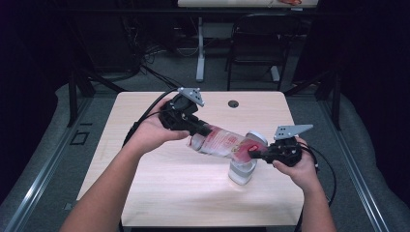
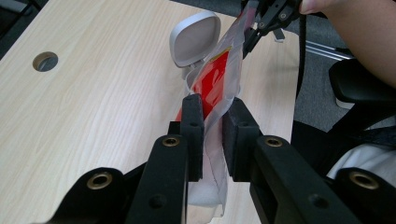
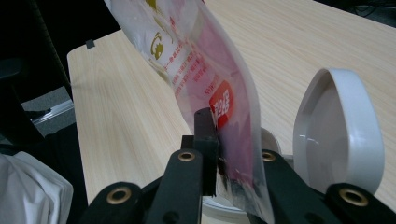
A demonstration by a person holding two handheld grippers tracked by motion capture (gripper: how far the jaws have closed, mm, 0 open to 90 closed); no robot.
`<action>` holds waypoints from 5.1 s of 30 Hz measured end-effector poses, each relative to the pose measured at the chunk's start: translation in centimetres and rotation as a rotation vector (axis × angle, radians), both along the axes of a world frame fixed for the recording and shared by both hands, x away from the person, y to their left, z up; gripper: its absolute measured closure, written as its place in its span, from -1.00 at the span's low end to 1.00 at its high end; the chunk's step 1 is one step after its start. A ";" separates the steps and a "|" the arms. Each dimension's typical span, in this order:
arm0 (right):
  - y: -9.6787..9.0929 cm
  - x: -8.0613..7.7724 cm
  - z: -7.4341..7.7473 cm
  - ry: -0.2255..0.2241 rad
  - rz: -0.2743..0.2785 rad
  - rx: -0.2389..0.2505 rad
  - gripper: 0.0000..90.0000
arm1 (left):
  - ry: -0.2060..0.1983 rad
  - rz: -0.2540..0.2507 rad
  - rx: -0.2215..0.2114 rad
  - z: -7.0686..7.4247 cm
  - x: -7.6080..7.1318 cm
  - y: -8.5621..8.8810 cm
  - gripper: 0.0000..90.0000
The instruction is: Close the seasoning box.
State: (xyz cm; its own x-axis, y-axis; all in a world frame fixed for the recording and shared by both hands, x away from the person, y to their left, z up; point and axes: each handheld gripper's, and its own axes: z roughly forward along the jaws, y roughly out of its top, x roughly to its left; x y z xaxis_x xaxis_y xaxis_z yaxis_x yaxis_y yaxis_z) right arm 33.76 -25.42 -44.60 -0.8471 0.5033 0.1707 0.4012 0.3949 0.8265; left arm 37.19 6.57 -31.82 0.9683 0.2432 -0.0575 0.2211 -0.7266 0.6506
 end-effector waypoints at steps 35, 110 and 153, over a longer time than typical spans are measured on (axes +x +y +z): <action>0.4 0.1 -0.1 -0.001 -0.003 0.007 0.92 | -0.009 -0.002 0.005 0.1 -0.2 0.0 0.78; 0.0 0.2 0.0 0.002 -0.030 0.012 0.92 | -0.017 -0.006 -0.011 0.3 -0.3 -1.0 0.78; 0.2 0.1 0.0 0.003 -0.013 0.020 0.95 | -0.017 0.004 -0.014 0.4 -0.3 -0.8 0.78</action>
State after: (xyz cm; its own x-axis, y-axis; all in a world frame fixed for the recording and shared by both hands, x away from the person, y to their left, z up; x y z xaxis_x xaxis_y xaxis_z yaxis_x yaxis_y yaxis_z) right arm 33.84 -25.24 -44.56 -0.8401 0.5104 0.1838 0.4089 0.3731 0.8329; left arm 36.92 5.72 -31.41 0.9681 0.2465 -0.0445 0.2129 -0.7162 0.6646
